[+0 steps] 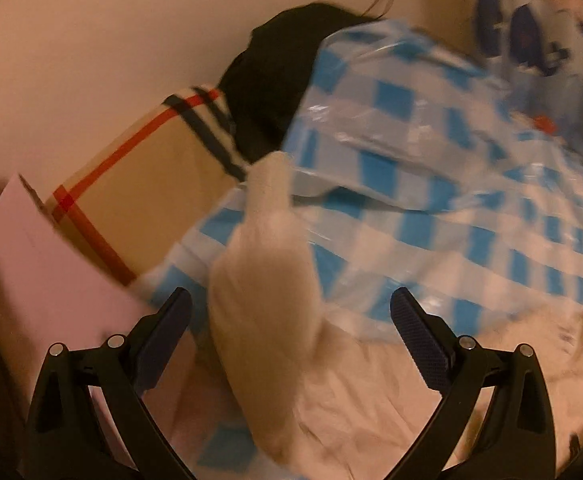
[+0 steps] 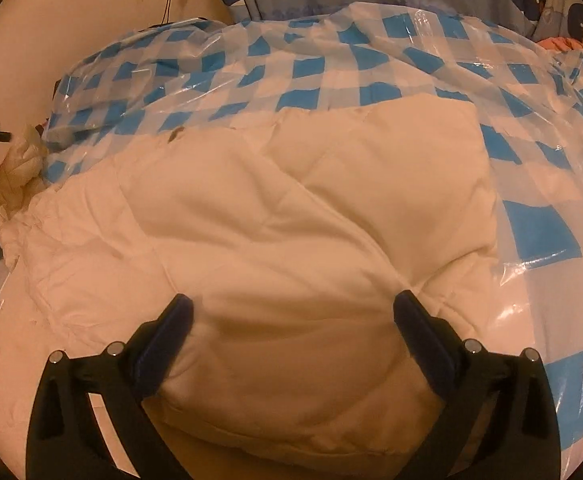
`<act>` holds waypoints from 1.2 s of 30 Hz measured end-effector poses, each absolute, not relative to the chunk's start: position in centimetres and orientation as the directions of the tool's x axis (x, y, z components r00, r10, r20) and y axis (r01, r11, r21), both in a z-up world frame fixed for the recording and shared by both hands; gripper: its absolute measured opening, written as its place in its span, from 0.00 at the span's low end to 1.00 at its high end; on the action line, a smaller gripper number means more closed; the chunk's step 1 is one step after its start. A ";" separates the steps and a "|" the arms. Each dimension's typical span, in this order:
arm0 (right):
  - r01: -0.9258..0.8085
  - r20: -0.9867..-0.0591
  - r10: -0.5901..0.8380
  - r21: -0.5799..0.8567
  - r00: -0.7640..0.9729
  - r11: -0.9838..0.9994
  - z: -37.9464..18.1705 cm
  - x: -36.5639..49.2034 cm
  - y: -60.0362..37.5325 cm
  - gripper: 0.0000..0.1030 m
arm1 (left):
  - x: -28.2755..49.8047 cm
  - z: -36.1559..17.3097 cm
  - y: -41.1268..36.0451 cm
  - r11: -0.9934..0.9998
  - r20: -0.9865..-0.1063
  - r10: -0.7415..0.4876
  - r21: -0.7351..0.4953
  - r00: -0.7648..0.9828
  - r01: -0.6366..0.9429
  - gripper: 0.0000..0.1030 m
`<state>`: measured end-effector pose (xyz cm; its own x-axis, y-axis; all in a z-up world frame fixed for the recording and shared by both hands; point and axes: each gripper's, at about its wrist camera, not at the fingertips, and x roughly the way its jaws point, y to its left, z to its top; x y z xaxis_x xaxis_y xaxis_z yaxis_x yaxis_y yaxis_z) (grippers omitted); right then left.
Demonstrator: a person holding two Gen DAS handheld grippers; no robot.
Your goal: Fold large clothes
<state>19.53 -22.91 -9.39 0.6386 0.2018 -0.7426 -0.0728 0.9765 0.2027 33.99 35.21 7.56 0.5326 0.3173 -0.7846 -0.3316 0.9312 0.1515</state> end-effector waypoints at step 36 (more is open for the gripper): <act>0.006 -0.199 0.782 0.970 0.591 0.242 -11.8 15.3 -38.6 0.93 | 18.8 -2.9 -11.6 0.826 -0.757 -0.508 -0.292 0.412 0.482 0.17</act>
